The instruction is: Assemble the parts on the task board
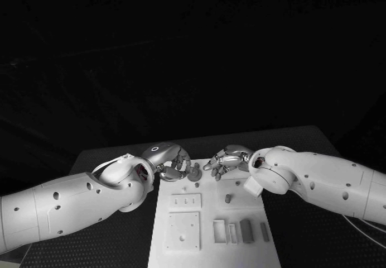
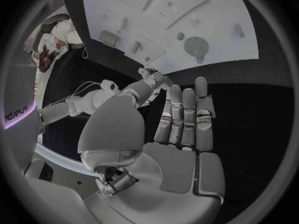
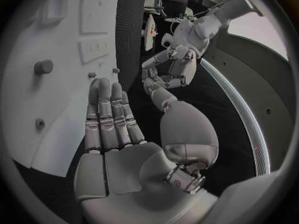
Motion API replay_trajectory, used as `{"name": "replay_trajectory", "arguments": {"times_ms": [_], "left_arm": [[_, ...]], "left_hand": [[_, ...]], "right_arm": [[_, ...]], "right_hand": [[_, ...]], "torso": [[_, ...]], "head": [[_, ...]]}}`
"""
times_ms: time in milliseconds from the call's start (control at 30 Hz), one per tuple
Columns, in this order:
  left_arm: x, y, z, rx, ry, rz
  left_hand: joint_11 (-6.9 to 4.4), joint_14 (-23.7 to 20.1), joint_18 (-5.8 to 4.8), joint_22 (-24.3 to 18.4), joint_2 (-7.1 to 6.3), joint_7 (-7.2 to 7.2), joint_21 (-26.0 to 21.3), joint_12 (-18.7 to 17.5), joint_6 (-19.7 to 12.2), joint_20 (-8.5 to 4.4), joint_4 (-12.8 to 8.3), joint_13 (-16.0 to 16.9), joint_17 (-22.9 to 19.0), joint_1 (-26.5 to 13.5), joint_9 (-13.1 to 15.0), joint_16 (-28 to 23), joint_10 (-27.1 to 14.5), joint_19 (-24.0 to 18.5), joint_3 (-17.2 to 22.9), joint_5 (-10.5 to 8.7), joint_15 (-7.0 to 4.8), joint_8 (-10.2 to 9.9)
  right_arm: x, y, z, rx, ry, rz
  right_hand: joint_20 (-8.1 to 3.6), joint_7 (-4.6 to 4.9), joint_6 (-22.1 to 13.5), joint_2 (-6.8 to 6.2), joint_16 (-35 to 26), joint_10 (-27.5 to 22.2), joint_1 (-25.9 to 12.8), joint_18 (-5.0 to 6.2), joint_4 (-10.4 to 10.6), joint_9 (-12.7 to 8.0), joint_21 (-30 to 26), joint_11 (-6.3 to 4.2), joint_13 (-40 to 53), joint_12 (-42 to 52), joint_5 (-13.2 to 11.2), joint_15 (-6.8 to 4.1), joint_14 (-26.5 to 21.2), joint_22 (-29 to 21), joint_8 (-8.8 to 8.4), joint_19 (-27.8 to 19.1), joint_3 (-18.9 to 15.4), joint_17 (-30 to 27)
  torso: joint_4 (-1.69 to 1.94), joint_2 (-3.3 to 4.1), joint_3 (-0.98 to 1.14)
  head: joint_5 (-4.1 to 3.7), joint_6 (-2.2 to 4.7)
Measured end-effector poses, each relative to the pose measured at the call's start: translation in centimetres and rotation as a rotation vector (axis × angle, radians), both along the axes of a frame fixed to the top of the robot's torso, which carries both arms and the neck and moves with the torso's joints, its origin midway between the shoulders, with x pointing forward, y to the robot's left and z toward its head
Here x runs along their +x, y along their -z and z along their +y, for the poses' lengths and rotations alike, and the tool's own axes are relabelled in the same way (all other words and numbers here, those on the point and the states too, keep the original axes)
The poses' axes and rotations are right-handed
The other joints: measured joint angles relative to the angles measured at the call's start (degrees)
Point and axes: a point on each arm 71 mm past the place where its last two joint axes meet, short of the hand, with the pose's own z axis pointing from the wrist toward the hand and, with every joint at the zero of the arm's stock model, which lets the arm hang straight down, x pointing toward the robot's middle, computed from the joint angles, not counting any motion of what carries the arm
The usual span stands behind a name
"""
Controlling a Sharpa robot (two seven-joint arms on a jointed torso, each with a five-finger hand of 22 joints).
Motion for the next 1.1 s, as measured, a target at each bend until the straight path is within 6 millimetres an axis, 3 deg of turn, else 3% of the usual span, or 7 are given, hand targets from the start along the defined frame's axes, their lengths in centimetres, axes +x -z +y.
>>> {"name": "replay_trajectory", "arguments": {"times_ms": [267,500,1100], "left_arm": [[-0.1,0.0,-0.1,-0.003,0.002,0.000],[-0.2,-0.1,-0.4,-0.006,0.008,0.001],[-0.4,-0.2,-1.1,-0.013,0.023,0.001]], "left_hand": [[0.01,0.00,0.00,0.00,-0.08,-0.02,0.00,0.00,-0.03,0.00,0.00,-0.05,0.00,-0.07,-0.04,0.00,0.00,0.00,0.00,-0.01,0.00,0.09],[-0.11,0.00,-0.10,0.04,-0.23,0.14,0.00,0.00,0.14,-0.21,0.15,-0.10,-0.05,-0.22,-0.10,0.00,0.29,0.21,0.15,-0.21,0.00,0.09],[-0.09,0.21,-0.36,0.03,-0.27,-0.04,0.00,0.00,0.31,-0.21,0.15,-0.17,-0.05,0.18,-0.10,0.00,0.30,0.20,0.15,-0.22,-0.21,0.26]], "right_arm": [[-0.6,0.7,0.9,0.041,0.003,0.076],[-1.0,0.9,1.6,0.122,0.008,0.149],[-0.9,1.1,2.9,0.176,0.009,0.182]], "right_hand": [[0.00,0.49,-0.53,-0.92,0.00,0.00,-0.91,0.00,0.40,-0.26,0.00,0.00,0.10,0.00,0.00,0.00,0.00,0.06,-0.29,0.00,-0.40,0.49],[0.55,0.66,-0.92,-1.62,-1.16,-0.83,-1.62,0.03,1.46,-0.51,-0.79,0.65,0.23,0.00,0.00,0.64,-0.65,0.15,-0.66,-0.56,-0.45,1.09],[0.43,0.82,-1.27,-1.41,-1.37,-1.16,-1.85,0.02,1.91,-0.65,-1.00,0.72,0.36,0.00,0.00,0.61,-1.05,0.35,-0.66,-0.85,-0.32,1.54]], "torso": [[-0.01,0.06,0.00],[0.02,0.06,0.14],[-0.02,0.00,0.22]], "head": [[-0.05,0.30],[0.04,-0.09],[0.12,-0.36]]}}
